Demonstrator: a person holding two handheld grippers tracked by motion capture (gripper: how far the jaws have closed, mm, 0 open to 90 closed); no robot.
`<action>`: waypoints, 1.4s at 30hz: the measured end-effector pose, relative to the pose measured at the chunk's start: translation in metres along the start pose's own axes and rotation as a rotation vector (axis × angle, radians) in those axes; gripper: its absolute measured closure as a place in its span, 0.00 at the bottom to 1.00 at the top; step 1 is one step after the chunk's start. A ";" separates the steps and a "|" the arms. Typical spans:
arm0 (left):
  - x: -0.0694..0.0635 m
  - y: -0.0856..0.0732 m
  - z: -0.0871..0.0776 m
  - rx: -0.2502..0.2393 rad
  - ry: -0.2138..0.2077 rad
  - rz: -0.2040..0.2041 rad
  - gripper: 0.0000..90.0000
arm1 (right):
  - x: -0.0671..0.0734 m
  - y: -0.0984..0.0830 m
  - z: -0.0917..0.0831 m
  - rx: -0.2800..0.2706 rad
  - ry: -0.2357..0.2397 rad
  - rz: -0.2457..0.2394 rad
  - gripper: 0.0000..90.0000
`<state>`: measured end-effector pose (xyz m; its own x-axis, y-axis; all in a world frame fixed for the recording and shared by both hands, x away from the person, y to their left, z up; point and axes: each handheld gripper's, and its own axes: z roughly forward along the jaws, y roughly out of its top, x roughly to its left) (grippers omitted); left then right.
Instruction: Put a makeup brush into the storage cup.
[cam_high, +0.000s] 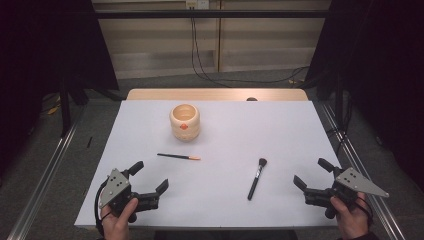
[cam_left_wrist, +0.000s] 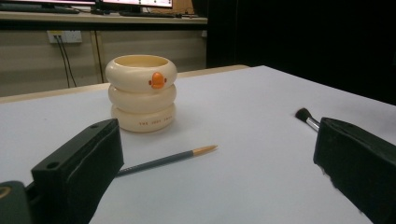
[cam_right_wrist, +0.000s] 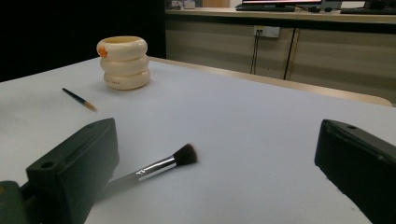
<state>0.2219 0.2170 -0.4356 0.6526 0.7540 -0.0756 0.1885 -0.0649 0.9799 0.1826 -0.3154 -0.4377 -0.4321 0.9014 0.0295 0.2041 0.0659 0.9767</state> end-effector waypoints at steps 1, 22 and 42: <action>0.000 0.000 0.000 -0.002 0.003 0.000 0.01 | 0.000 0.000 0.000 0.000 0.002 0.001 0.00; -0.002 0.000 0.000 0.027 0.001 0.014 0.01 | 0.000 0.001 -0.001 -0.001 0.026 0.022 0.00; 0.000 0.018 0.011 0.040 -0.044 0.027 0.01 | 0.000 0.000 0.000 0.017 0.041 0.029 0.00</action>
<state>0.2331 0.2088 -0.4204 0.6893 0.7222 -0.0577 0.1990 -0.1121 0.9736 0.1832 -0.3156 -0.4376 -0.4610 0.8849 0.0662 0.2312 0.0478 0.9717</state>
